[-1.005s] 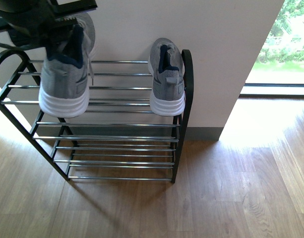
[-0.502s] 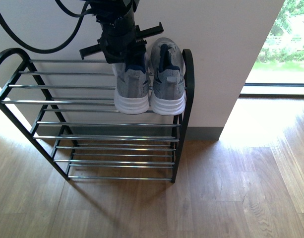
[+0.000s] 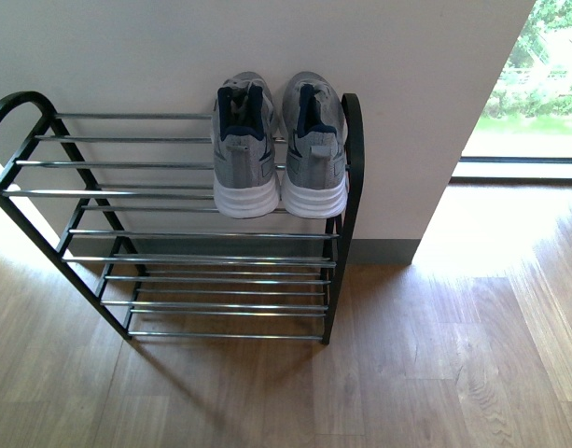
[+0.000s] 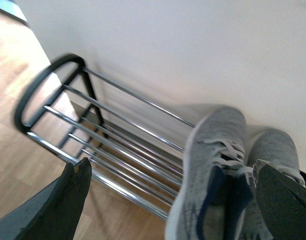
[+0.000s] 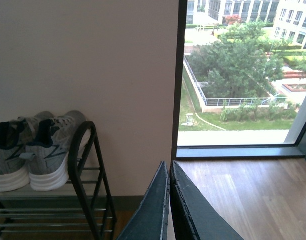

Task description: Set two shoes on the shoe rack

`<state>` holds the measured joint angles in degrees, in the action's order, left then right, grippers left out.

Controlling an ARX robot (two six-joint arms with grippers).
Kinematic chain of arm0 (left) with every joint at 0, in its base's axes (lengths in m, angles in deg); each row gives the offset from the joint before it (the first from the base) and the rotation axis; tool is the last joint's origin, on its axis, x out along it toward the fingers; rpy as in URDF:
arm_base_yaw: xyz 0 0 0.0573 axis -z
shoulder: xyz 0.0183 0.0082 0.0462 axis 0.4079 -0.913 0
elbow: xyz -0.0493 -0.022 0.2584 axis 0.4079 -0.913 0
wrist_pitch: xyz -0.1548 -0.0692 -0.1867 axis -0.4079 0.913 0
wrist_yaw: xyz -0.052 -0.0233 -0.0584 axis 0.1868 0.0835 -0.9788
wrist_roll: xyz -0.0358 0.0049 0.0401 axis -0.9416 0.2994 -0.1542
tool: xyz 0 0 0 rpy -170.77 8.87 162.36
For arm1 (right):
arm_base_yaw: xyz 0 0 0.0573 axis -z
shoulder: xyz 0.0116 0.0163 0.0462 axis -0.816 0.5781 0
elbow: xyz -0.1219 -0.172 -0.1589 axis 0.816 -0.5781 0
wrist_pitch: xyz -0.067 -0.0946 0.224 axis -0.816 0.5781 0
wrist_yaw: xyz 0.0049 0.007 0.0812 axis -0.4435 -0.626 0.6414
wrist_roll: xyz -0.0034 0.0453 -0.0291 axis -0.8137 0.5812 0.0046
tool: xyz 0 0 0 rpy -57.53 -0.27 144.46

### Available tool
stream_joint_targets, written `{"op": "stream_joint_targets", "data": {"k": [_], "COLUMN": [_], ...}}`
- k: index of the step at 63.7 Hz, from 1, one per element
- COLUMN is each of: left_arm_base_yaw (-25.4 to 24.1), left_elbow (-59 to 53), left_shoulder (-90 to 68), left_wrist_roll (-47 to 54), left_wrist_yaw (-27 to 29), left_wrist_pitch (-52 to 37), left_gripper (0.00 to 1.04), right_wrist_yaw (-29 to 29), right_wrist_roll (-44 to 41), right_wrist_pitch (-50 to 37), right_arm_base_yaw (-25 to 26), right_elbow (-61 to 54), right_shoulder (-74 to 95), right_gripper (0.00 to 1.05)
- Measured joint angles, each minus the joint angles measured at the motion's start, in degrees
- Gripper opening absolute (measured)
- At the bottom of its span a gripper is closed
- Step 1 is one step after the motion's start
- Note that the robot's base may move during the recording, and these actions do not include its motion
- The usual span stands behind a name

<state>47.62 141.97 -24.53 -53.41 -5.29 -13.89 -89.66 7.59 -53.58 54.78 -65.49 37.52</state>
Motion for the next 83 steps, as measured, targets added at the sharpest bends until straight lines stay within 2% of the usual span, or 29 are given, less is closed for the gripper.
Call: {"op": "stream_joint_targets", "data": {"k": [8,14,18,23,28,30,32,33,34,36,42,50,57,59,83], "left_arm_base_yaw": [4.3,8.3,11.4,14.8,15.7,14.8,12.9,11.3,10.3,8.7,4.7,-0.2,-5.8,-6.8,-16.8], "left_elbow": [-14.0,-18.0,-19.5,-20.6,-21.0,-24.4,-30.8,-35.8,-38.7,-43.5,-50.9,-56.0,-61.6,-62.3,-69.2], "left_shoulder": [21.7,30.3,35.0,39.0,39.9,42.1,46.1,49.0,50.9,53.9,59.7,64.7,69.6,70.6,81.6], "left_wrist_roll": [0.0,-2.7,-7.1,-14.1,-16.9,-12.6,-5.9,0.1,4.1,10.3,23.8,31.6,34.8,34.8,35.7], "left_wrist_yaw": [12.5,18.5,22.8,24.3,24.3,19.2,10.0,4.9,2.0,-1.8,-8.4,-13.0,-18.9,-19.7,-29.5], "left_wrist_pitch": [8.1,14.5,22.0,31.5,32.9,24.6,11.1,1.4,-4.2,-12.9,-26.0,-28.6,-28.5,-28.3,-24.4], "left_gripper": [0.95,0.95,0.95,0.95,0.95,0.91,0.83,0.78,0.74,0.68,0.53,0.33,0.05,0.01,0.01], "right_wrist_yaw": [0.0,0.0,0.0,0.0,0.0,0.2,0.0,-0.1,-0.1,-0.1,0.0,0.0,0.0,0.0,0.0], "right_wrist_roll": [0.0,0.0,0.0,0.0,0.0,0.0,0.0,0.0,0.0,0.0,0.0,0.0,0.0,0.0,0.0], "right_wrist_pitch": [0.1,0.1,0.1,0.1,0.1,0.1,0.1,0.1,0.1,0.1,0.1,0.1,0.1,0.1,0.1], "right_arm_base_yaw": [0.0,0.0,0.0,0.0,0.0,0.0,0.0,0.0,0.0,0.0,0.0,0.0,0.0,0.0,0.0], "right_elbow": [0.0,0.0,0.0,0.0,0.0,0.0,0.0,0.0,0.0,0.0,0.0,0.0,0.0,0.0,0.0], "right_shoulder": [-0.2,-0.2,-0.2,-0.2,-0.2,-0.2,-0.2,-0.2,-0.2,-0.2,-0.2,-0.2,-0.2,-0.2,-0.2], "right_gripper": [0.01,0.01,0.01,0.01,0.01,0.01,0.01,0.01,0.01,0.01,0.01,0.01,0.01,0.01,0.01]}}
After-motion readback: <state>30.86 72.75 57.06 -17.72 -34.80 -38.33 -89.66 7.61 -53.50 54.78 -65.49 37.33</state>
